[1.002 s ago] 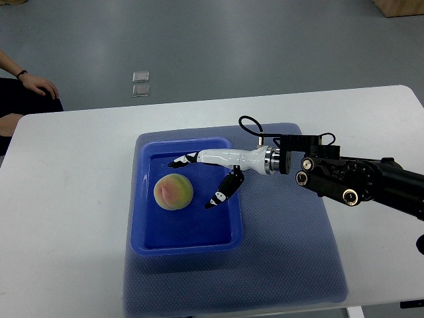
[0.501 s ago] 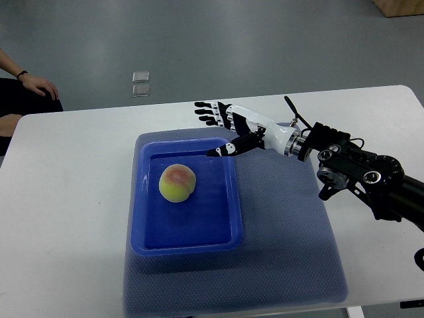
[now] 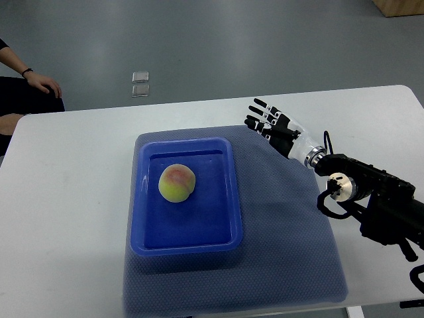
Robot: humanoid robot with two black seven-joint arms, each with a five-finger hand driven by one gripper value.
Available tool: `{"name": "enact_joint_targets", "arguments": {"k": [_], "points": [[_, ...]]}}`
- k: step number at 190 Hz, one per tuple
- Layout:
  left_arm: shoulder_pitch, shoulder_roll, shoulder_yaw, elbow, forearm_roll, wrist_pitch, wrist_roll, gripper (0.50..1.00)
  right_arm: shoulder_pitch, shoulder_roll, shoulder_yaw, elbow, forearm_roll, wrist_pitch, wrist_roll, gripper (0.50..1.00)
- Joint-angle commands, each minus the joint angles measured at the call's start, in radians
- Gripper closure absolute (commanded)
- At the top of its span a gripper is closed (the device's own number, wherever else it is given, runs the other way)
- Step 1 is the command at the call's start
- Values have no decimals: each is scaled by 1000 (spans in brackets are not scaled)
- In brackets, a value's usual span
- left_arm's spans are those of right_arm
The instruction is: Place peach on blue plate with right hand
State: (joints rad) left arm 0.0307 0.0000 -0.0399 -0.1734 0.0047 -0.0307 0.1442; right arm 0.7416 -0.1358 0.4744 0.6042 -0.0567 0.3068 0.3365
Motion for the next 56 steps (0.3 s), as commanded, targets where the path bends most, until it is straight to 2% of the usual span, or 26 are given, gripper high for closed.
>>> {"name": "enact_joint_targets", "arguments": {"k": [1,56], "points": [[0,0,0,0,0,0,0,500,-2,-2,4,0,1,0,6,568],[0,0,-1,0,0,0,0,500,-1,-18,4,2,0,9,7,568]]}}
